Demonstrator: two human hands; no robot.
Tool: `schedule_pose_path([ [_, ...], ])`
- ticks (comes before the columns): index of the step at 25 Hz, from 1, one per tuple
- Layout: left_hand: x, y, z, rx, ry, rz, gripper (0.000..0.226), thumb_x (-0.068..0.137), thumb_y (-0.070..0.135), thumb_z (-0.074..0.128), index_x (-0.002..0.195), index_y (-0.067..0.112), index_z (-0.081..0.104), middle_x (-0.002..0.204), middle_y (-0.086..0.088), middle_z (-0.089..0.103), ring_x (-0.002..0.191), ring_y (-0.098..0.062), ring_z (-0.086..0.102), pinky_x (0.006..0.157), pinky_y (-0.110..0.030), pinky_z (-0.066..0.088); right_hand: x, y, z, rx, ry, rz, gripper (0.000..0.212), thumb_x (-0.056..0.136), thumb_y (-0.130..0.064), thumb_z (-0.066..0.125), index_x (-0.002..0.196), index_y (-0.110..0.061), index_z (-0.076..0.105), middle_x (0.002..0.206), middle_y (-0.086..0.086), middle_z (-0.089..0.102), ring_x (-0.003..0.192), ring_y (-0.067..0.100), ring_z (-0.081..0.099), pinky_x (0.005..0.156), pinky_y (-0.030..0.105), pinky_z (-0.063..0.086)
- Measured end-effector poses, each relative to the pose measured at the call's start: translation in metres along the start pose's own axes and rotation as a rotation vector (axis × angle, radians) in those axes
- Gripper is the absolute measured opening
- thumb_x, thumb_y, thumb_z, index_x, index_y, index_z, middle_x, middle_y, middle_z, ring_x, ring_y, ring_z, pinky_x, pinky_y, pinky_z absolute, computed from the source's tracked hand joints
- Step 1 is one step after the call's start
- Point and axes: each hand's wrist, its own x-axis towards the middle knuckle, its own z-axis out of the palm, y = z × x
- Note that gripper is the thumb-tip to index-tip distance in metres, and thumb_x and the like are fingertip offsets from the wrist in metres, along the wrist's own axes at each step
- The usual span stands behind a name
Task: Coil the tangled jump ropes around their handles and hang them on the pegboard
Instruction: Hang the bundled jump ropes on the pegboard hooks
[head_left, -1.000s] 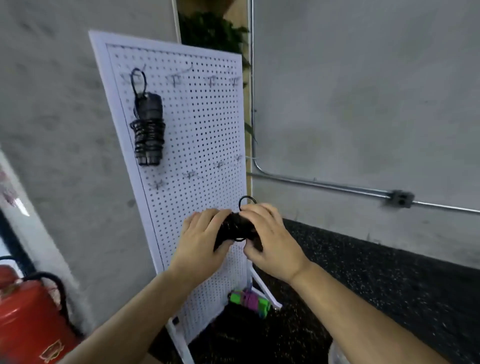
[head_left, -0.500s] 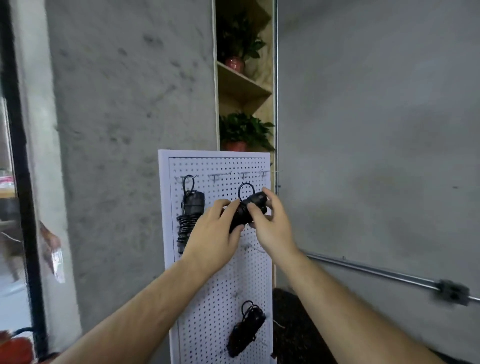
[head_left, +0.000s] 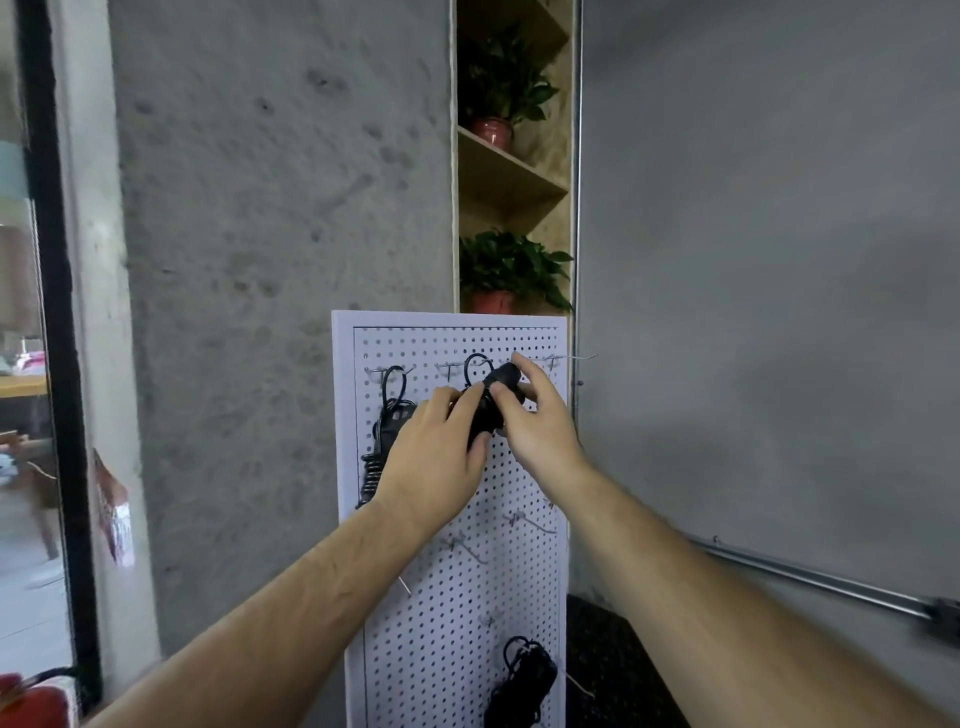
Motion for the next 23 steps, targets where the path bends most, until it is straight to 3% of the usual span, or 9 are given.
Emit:
schedule_pose_path([
  [4,-0.008,-0.003,0.015,0.006,-0.079,-0.051,0.04,0.1,0.026,0.052,0.136,0.011,0.046,0.129,-0.009,0.048,0.108,-0.027,0.056,0.091,-0.041,0.05,-0.002,0.018,0.005,-0.089,-0.054,-0.032,0.052,0.098,-0.021,0.062,0.145,-0.038,0.047,0.145,-0.011,0.051,0.127,0.008,0.051,0.106,0.024,0.043],
  [8,-0.018,-0.004,0.027,0.048,-0.072,-0.023,0.043,0.097,0.025,0.053,0.136,0.007,0.048,0.125,-0.01,0.054,0.112,-0.026,0.051,0.099,-0.037,0.045,-0.008,0.036,0.002,-0.23,-0.065,-0.176,0.055,0.097,-0.019,0.063,0.145,-0.039,0.045,0.144,-0.018,0.044,0.133,0.008,0.045,0.112,0.031,0.042],
  [13,-0.037,0.005,0.032,0.113,-0.059,0.042,0.056,0.095,0.022,0.057,0.146,0.003,0.041,0.146,-0.017,0.043,0.138,-0.033,0.039,0.116,-0.045,0.036,-0.04,0.06,-0.021,-0.472,-0.15,-0.271,0.054,0.103,-0.029,0.05,0.153,-0.04,0.033,0.161,-0.01,0.027,0.146,0.007,0.03,0.115,0.041,0.039],
  [16,-0.061,0.019,0.043,0.074,-0.076,0.091,0.054,0.095,0.018,0.057,0.145,0.002,0.043,0.149,-0.015,0.043,0.142,-0.029,0.036,0.119,-0.043,0.034,-0.083,0.079,-0.048,-0.747,-0.241,-0.382,0.048,0.105,-0.031,0.044,0.153,-0.027,0.037,0.153,-0.008,0.037,0.137,0.01,0.041,0.111,0.038,0.042],
  [21,-0.132,0.051,0.084,-0.03,-0.343,0.1,0.052,0.103,0.026,0.045,0.152,0.009,0.036,0.156,-0.006,0.036,0.145,-0.021,0.029,0.121,-0.034,0.021,-0.158,0.125,-0.089,-0.941,-0.38,-0.233,0.048,0.103,-0.029,0.046,0.15,-0.022,0.04,0.142,-0.003,0.046,0.124,0.019,0.05,0.095,0.041,0.051],
  [23,-0.173,0.061,0.106,-0.073,-0.46,0.084,0.052,0.103,0.029,0.043,0.152,0.011,0.035,0.153,-0.004,0.039,0.143,-0.021,0.032,0.117,-0.033,0.024,-0.192,0.147,-0.099,-0.989,-0.422,-0.131,0.048,0.101,-0.029,0.048,0.148,-0.02,0.041,0.141,0.0,0.045,0.123,0.023,0.05,0.09,0.043,0.052],
])
